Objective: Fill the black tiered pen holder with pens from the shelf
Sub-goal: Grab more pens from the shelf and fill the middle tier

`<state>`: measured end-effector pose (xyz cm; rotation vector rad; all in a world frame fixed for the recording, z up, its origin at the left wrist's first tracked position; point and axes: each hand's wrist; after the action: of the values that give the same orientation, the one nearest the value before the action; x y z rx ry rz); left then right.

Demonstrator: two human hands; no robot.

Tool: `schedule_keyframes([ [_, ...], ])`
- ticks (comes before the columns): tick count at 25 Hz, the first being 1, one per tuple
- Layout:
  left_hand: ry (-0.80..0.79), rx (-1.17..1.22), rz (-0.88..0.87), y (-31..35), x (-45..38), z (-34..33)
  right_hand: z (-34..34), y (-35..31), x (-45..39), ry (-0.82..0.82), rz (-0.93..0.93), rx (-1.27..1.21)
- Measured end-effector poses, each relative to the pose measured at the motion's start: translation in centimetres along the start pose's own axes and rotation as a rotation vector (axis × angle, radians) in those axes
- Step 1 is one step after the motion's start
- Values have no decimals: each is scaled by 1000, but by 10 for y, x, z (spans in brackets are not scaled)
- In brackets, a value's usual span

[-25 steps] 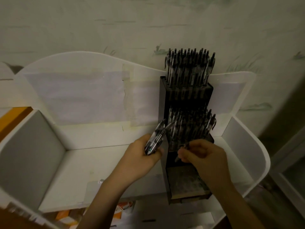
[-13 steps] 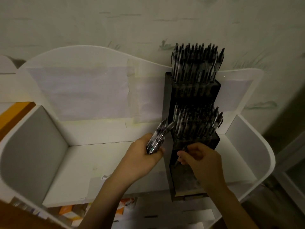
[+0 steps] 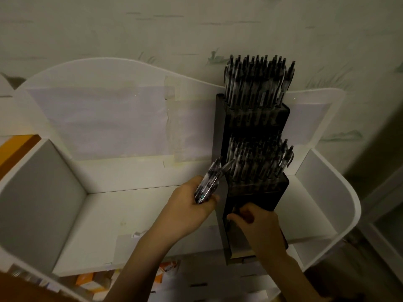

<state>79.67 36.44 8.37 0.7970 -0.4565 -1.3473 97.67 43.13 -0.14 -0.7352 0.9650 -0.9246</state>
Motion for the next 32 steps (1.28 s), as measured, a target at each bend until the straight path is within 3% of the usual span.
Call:
schedule_keyframes([
  [7,-42,25,-17,-2,4,-7,14,-20,-3,67,26,-52],
  [10,-75,45,-20,-2,5,-12,23,-46,-8,109,100,-242],
  [14,-102,38,-43,1,6,-17,26,-69,-19,-17,-78,-601],
  [21,-90,26,-54,0,5,-16,49,-79,-35,76,-219,-857],
  [26,-96,-5,3,-7,3,-15,79,-76,-33,251,1,-673],
  [32,-114,-88,19,-8,0,-16,57,-41,-17,162,173,-182],
])
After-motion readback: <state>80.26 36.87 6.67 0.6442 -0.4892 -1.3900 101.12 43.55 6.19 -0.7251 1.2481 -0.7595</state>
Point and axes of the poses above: each hand's wrist, its own x-axis away from the middle knuckle, its own z-axis out of the back of the hand, y = z × x, and after that the axes turned 13 degrees about -x, right-handed
